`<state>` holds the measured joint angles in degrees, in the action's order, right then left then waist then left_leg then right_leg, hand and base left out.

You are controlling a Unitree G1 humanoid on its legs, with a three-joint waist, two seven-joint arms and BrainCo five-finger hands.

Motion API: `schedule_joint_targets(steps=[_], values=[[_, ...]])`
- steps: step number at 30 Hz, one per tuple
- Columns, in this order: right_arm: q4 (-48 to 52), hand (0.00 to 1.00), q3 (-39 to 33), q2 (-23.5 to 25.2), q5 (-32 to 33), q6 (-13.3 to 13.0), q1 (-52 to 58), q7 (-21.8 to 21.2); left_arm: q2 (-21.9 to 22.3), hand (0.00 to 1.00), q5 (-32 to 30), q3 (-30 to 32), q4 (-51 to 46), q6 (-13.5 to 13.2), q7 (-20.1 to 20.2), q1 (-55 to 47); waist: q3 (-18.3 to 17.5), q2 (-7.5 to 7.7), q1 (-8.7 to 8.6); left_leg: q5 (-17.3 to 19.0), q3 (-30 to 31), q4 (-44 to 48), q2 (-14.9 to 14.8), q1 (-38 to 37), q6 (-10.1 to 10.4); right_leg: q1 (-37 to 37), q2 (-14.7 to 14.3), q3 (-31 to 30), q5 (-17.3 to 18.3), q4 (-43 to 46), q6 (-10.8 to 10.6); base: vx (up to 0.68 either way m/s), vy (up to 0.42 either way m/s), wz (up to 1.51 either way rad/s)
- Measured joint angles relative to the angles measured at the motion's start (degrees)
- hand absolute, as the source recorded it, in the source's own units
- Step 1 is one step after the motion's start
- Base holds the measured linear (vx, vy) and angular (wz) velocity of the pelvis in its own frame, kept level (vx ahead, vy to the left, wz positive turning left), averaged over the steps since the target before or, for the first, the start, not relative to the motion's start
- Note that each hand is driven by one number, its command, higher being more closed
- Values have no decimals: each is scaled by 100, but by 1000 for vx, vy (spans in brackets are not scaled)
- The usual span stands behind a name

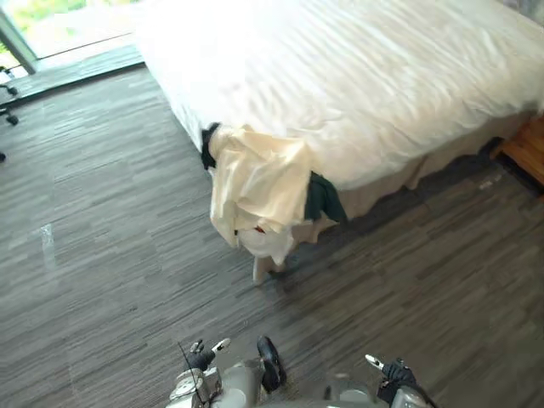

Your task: Tidy the bed and pick cloth on bed and put in laundry

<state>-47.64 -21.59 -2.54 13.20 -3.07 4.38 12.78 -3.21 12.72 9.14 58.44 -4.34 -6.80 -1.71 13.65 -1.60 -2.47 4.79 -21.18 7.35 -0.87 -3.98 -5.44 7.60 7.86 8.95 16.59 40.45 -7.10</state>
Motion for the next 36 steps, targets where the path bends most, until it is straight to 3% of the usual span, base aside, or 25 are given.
schedule_joint_targets(steps=[1,2,3,4,5,6,9,12,15,18,25,32,36], values=[[452,0,-207,1,3,-46,102,154,10,0,0,2,-12,-12,-39,43,-43,-58,2,50,174,-70,-7,-117,112,155,-180,-370,-15,-801,-12,578,-81,150],[1209,0,-479,31,-47,-43,302,378,40,0,-9,33,-59,-64,-104,49,-119,-28,-35,149,317,-182,51,-227,288,290,-305,-910,-230,-1822,-158,575,-121,169],[2218,0,-716,208,-253,-23,599,648,10,0,-81,110,-98,-127,-133,21,-219,163,-66,295,338,-354,224,-407,506,452,-190,-1304,-926,-2496,-102,492,-129,139],[2464,0,-726,272,-301,-23,670,704,-5,0,-115,170,-129,-127,-150,4,-242,248,-59,326,323,-378,275,-450,547,492,-154,-1367,-1193,-2598,-113,413,-137,110],[3337,0,-742,520,-768,29,921,1043,-53,0,-135,388,-274,-115,-259,-173,-334,629,-52,462,259,-339,498,-603,716,654,-58,-1411,-2006,-2650,106,452,-236,25],[4098,0,-602,508,-1227,151,871,1285,213,0,-193,553,-326,-95,-348,-421,-437,379,-10,639,66,-107,105,-580,782,558,-253,-1272,-2025,-2637,241,414,-228,17],[6098,0,-513,678,-2336,199,966,1738,581,0,-364,621,-447,-115,-367,-595,-573,54,20,708,2,74,-272,-579,909,131,-451,-996,-2011,-3165,276,385,-171,25],[7109,0,-290,625,-3260,168,926,2010,571,0,-401,406,-458,-124,-376,-563,-561,12,24,676,-184,377,-386,-539,948,-177,-404,-760,-1968,-3354,326,197,-71,39],[7203,0,97,362,-3646,100,772,1915,434,0,-461,-35,-412,-119,-358,-557,-570,-9,27,675,-320,264,-367,-518,949,-261,-371,-673,-1961,-3496,315,60,32,27],[7033,0,211,139,-3685,77,683,1542,302,0,-618,-435,-367,-92,-322,-497,-569,-8,22,673,-223,-44,-291,-508,949,-404,-298,-393,-1970,-3823,308,17,31,44],[5186,0,588,-799,-3625,143,230,582,81,0,-867,-729,-349,-91,-55,-559,-572,13,115,653,-68,-191,-298,-571,955,-747,-268,1,-2122,-4219,300,-25,-5,27],[4605,0,678,-1013,-3601,228,238,53,-25,0,-981,-728,-359,-90,68,-576,-574,63,50,541,-79,-354,-299,-590,995,-753,-282,80,-2193,-4308,334,-58,-22,5],[4522,0,1250,-1034,-3579,203,288,-221,-93,0,-1038,-736,-360,-92,168,-586,-572,137,20,508,-101,-383,-297,-534,945,-829,-319,54,-2410,-4599,358,-131,-34,-8]])
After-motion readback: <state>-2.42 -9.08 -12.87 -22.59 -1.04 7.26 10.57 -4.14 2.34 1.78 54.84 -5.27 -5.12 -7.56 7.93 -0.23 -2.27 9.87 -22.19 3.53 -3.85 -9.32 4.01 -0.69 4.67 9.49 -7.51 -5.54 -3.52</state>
